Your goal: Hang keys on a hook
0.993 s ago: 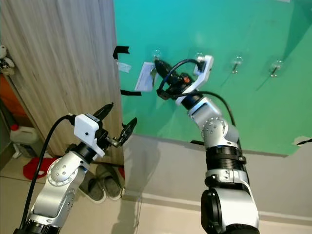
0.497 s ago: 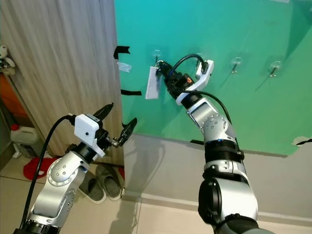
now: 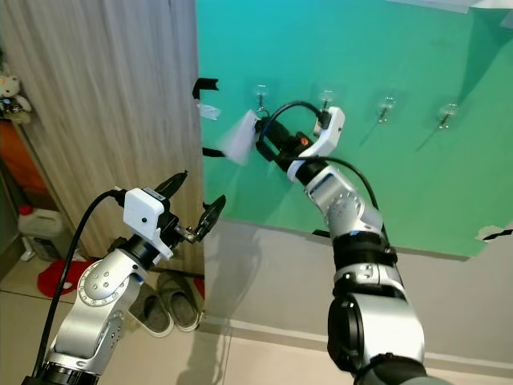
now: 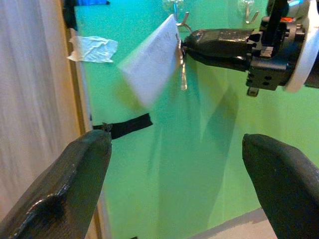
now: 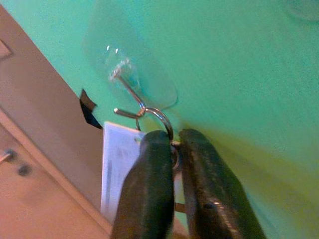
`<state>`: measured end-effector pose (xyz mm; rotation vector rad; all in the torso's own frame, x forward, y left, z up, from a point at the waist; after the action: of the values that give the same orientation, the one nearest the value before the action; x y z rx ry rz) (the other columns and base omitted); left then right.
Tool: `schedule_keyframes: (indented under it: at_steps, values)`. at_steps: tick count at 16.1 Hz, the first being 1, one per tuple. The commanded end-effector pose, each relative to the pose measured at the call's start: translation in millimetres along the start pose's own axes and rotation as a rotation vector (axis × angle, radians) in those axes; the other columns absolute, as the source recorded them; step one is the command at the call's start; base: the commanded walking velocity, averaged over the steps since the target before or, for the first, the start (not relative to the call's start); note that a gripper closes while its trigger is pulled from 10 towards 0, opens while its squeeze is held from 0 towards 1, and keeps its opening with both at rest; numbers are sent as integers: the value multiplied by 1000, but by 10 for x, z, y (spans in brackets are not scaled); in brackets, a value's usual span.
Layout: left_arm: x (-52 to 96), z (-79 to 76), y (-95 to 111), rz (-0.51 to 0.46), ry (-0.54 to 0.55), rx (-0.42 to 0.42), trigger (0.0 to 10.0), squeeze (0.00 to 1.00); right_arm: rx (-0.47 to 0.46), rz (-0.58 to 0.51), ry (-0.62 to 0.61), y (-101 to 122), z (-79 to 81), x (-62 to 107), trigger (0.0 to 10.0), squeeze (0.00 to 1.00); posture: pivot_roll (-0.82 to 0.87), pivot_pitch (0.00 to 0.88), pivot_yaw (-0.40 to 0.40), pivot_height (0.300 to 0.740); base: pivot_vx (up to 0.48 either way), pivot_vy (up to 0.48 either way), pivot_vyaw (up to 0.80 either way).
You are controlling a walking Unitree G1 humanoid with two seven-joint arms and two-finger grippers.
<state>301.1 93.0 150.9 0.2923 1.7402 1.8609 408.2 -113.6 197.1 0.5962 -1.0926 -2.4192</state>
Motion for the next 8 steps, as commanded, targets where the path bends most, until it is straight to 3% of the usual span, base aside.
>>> schedule_keyframes:
  at_steps: [1, 2, 3, 5, 6, 7, 8]
  values:
    - [-10, -36, 10, 2, -18, -14, 10000, 0, 139, -42, -167, 75, -226, 143, 10000, 1000, 106, 0, -62, 740, 0, 0, 0]
    - [-8, -35, 9, 3, -18, -16, 10000, 0, 195, -66, -182, 121, -219, 147, 10000, 1000, 105, 0, -61, 740, 0, 0, 0]
    - [-4, -32, 6, 5, -18, -19, 10000, 0, 370, -147, -181, 271, -121, 160, 10000, 1000, 103, 0, -60, 740, 0, 0, 0]
    - [-4, -29, 2, 6, -19, -23, 10000, 0, 562, -216, -194, 395, -12, 208, 10000, 1000, 99, 0, -59, 740, 0, 0, 0]
    - [-5, -29, 0, 6, -19, -26, 10000, 0, 605, -221, -212, 389, -2, 243, 10000, 1000, 96, 0, -59, 740, 0, 0, 0]
    - [-5, 13, -31, 29, 14, -114, 10000, 0, 625, -230, -248, 364, -24, 306, 10000, 1000, 94, 0, -60, 740, 0, 0, 0]
    - [4, 30, -67, 50, 27, -133, 10000, 0, 648, -230, -281, 325, -48, 361, 10000, 1000, 92, 0, -61, 740, 0, 0, 0]
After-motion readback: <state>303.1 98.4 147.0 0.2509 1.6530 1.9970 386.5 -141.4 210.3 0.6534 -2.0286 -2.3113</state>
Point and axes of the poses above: a point about 5 cm out from each wrist's last joint towards the gripper, its own x axis pointing back from the gripper into the wrist, its own y axis along the axis of the wrist's last joint, z = x × y, the point moved 3 cm from there along -x, pointing out of the wrist towards the gripper, and after that the axes turned 1 degree about x, right-handed, at the moved point
